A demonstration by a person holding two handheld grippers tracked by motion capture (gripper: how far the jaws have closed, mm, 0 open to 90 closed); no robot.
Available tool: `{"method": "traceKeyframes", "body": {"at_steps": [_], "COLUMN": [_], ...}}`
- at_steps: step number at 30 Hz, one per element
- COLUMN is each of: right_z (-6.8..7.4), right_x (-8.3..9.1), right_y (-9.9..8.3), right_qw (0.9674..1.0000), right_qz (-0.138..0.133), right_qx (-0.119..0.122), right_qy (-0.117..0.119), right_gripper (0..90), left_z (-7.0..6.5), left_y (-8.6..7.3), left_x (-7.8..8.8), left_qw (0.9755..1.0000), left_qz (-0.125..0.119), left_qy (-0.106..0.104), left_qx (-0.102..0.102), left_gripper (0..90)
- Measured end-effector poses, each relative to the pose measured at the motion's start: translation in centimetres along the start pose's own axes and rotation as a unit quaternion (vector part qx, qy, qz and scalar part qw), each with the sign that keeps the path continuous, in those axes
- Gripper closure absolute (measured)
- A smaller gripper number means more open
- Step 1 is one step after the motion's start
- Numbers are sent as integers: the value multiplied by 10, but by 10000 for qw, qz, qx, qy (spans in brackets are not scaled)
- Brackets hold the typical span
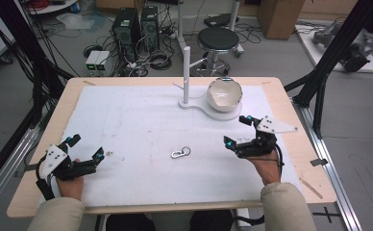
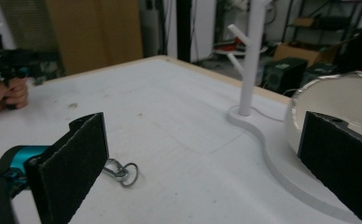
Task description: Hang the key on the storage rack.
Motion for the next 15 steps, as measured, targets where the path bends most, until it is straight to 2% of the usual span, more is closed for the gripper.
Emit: {"method": "traceKeyframes", "body": {"at_steps": [2,4,7,12,15], "right_z": [3,6,13,23,25], "right_x": [-10,-19,-33,-59,-74], "right_y": [8,15,23,21,16], "right_qw": [9995,9984,9954,9849,9785], "right_qz": [240,405,622,1213,1466], "right_qx": [98,244,371,539,707], "right_qy": [205,306,623,1113,1265], "right_gripper": [9,9,8,9,9], "left_z": [0,0,0,0,0], "left_y": [0,0,0,0,0], "left_x": [0,0,0,0,0], "left_qw": [10000,10000,10000,10000,10000], "left_qz": [-17,9,7,11,6], "left_qy": [17,-5,-1,0,1], "left_qx": [25,-6,-7,-14,-4], "left_gripper": [17,17,17,17,17]}}
Point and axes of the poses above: each handheld gripper's, and its own axes: x roughly backward along the jaws, y roughly out of its top, z roughly to its left, the point moved 5 cm from there along -x, roughly forward along the jaws, and after that the axes turned 13 degrees about -z, right-handed, at the moved point
